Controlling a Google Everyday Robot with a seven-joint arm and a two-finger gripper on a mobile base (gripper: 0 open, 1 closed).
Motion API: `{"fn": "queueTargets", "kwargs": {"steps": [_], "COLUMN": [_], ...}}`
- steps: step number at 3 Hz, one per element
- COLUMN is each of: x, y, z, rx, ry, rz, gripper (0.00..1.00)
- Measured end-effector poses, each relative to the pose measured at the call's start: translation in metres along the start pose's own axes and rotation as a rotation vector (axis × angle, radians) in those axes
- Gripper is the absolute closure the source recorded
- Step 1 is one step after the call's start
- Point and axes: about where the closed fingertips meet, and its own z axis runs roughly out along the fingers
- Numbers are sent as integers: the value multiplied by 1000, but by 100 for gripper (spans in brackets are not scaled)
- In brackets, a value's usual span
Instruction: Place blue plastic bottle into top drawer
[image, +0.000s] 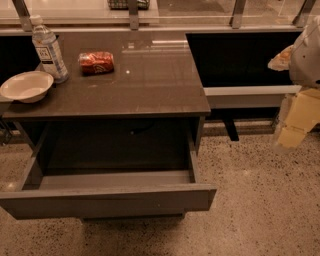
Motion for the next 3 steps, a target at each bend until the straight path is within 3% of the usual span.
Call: {"fn": "queueTargets", "kwargs": {"steps": [1, 2, 3], "x": [0, -37, -135], "y": [0, -39, -100], "z": [0, 11, 33], "rx": [0, 26, 57], "ry": [-1, -86, -287], "rz": [0, -72, -225], "gripper": [0, 0, 0]}}
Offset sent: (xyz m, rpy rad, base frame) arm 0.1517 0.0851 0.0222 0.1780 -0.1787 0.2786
